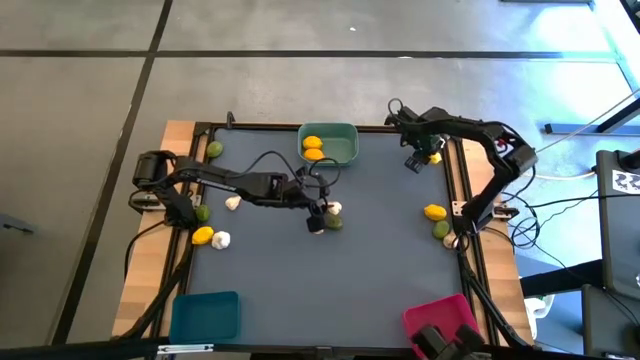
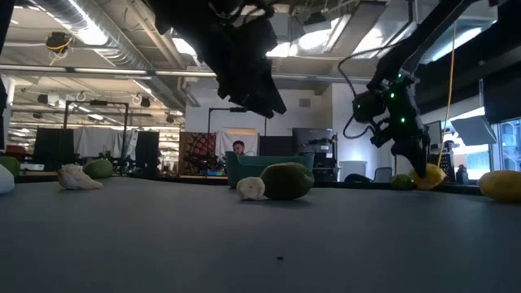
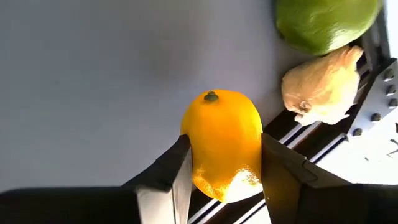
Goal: Sort produce into baskets
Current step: Put the green lemon into the green bin
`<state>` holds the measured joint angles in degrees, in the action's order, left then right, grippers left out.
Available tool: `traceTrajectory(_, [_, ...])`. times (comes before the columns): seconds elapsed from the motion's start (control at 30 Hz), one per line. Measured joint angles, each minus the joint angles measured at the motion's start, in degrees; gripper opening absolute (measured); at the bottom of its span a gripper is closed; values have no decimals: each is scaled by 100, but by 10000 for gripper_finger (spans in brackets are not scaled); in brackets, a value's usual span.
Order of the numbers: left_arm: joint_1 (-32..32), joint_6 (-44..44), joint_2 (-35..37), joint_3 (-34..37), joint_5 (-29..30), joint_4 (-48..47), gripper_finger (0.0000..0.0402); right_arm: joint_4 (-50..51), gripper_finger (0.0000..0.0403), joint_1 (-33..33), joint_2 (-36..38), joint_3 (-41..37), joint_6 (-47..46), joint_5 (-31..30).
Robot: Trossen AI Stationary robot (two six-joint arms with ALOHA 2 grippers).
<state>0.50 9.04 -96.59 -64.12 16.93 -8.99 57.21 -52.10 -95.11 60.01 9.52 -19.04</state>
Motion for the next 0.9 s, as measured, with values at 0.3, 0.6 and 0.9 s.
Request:
traceTrajectory(0.3, [-17,-6,495,-2,4,-286,255,-327,141,2,967,0,-2,839])
traceTrajectory(0.6, [-35,-331,546,-4,2,-231,255,-1002,147,2,1515,0,-353,2420])
traceTrajectory(0.9, [-2,-318,548,-4,4,-238,255,-1771,151,2,1547,-9,-349,3044])
